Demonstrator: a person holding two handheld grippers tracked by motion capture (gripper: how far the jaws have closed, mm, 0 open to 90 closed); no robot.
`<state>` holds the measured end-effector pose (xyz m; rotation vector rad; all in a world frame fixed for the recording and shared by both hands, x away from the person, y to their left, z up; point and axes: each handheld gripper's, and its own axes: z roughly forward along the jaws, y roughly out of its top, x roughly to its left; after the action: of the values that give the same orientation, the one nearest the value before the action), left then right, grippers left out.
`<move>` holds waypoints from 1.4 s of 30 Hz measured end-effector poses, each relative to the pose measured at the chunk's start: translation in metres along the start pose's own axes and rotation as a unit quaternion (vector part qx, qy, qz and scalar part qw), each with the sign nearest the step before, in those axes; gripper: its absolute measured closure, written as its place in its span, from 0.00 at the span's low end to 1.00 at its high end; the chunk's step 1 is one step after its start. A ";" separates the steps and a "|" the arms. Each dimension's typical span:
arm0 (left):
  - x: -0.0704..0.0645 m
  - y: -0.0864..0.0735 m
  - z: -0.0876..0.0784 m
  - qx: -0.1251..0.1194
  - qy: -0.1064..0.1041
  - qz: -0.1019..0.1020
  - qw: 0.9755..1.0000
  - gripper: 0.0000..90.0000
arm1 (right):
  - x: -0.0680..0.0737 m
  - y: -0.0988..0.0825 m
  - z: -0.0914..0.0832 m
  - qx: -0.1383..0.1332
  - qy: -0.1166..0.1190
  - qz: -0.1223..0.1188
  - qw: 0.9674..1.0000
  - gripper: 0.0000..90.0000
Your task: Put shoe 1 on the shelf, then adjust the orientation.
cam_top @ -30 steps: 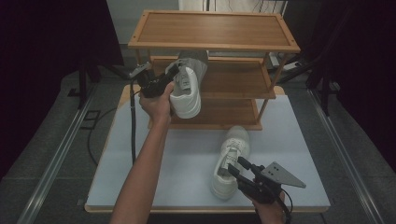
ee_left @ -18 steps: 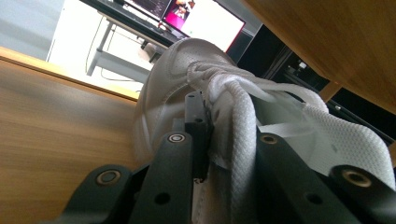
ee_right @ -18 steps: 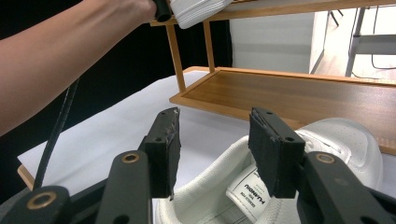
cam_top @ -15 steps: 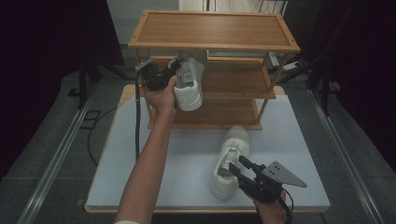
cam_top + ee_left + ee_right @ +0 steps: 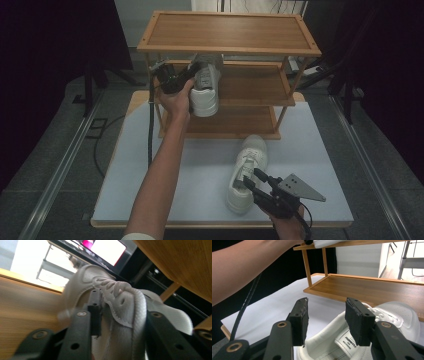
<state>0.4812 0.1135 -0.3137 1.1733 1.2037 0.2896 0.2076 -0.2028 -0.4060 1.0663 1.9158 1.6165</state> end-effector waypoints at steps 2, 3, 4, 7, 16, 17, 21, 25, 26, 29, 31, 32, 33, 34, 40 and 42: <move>-0.002 0.001 0.004 -0.007 -0.017 -0.022 1.000 0.60 | 0.001 0.000 0.000 0.000 0.000 -0.001 1.000 0.59; -0.003 0.002 0.004 -0.016 -0.023 -0.034 0.999 0.58 | 0.001 0.000 0.000 0.001 0.000 -0.001 1.000 0.59; -0.001 0.004 0.002 -0.013 -0.031 -0.034 0.999 0.57 | 0.002 0.000 0.000 0.001 0.000 -0.002 1.000 0.59; -0.001 0.005 0.001 -0.002 -0.024 -0.020 1.000 0.50 | 0.002 -0.001 0.000 0.001 0.000 -0.004 1.000 0.59; -0.002 0.004 -0.014 0.010 -0.032 -0.011 0.999 0.44 | 0.005 -0.002 0.001 0.004 0.000 -0.009 1.000 0.58; -0.004 0.003 -0.021 0.018 -0.033 -0.004 0.999 0.43 | 0.007 -0.001 0.001 0.003 0.000 -0.010 1.000 0.59; -0.004 -0.001 -0.033 0.024 -0.038 -0.004 0.999 0.43 | 0.011 -0.002 0.002 0.006 0.009 -0.010 1.000 0.64; -0.005 -0.006 -0.054 0.030 -0.048 0.004 0.998 0.42 | 0.017 -0.001 0.003 0.011 0.017 -0.014 1.000 0.68; -0.006 -0.009 -0.064 0.038 -0.055 0.012 0.998 0.42 | 0.020 -0.001 0.005 0.014 0.025 -0.015 0.999 0.72; -0.007 -0.012 -0.080 0.036 -0.064 0.015 0.997 0.41 | 0.025 -0.002 0.008 0.025 0.030 -0.026 0.999 0.83; -0.007 -0.014 -0.090 0.032 -0.071 0.016 0.997 0.40 | 0.031 -0.003 0.012 0.036 0.025 -0.034 0.998 0.92; -0.007 -0.015 -0.095 0.028 -0.072 0.015 0.997 0.40 | 0.035 -0.004 0.014 0.043 0.028 -0.038 0.998 0.95; -0.006 -0.015 -0.100 0.026 -0.074 0.016 0.997 0.40 | 0.039 -0.005 0.015 0.049 0.032 -0.046 0.997 0.98; -0.006 -0.015 -0.100 0.026 -0.074 0.016 0.997 0.40 | 0.039 -0.005 0.015 0.049 0.032 -0.046 0.997 0.98; 0.002 -0.026 -0.130 0.032 -0.075 0.032 0.996 0.40 | 0.075 -0.021 0.037 0.101 0.039 -0.112 0.988 0.99; 0.003 -0.027 -0.134 0.033 -0.075 0.033 0.996 0.40 | 0.078 -0.024 0.040 0.108 0.032 -0.125 0.986 0.99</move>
<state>0.3607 0.1774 -0.3245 1.2703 1.0508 0.2079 0.1815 -0.1178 -0.4263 0.8186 2.2072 1.3438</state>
